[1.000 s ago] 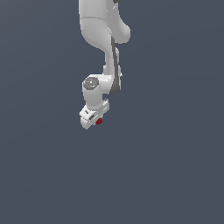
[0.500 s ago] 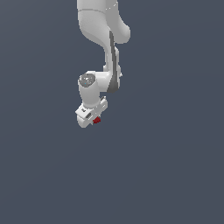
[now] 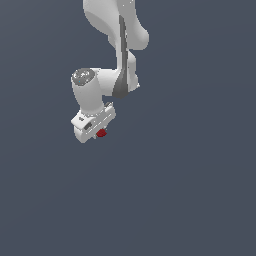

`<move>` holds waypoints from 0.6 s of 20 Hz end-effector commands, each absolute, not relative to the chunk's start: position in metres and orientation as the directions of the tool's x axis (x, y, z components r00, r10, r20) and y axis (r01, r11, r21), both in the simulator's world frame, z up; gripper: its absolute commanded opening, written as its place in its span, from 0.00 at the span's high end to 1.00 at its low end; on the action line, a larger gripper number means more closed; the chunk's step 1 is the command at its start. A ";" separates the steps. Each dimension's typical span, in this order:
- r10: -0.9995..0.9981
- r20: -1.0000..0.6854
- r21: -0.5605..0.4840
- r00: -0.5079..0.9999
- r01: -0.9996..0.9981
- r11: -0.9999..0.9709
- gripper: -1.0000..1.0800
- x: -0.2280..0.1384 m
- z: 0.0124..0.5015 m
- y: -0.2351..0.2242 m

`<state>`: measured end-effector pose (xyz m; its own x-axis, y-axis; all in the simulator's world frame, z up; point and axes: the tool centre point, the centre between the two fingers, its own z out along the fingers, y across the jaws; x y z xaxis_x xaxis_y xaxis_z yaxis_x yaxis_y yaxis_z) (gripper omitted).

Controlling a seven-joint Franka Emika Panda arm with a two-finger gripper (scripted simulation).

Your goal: Pick up the object and move it to a goal position.

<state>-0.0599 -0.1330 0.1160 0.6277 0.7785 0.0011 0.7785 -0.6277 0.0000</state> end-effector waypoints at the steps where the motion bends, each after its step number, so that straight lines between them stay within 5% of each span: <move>1: 0.779 0.001 0.000 0.627 0.779 -0.627 1.00 -0.053 0.137 -0.142; 12: 0.778 0.001 0.000 0.628 0.778 -0.628 1.00 -0.032 0.188 -0.168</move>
<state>-0.0337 -0.1657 0.1834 0.6281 0.7781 0.0010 0.7781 -0.6281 0.0005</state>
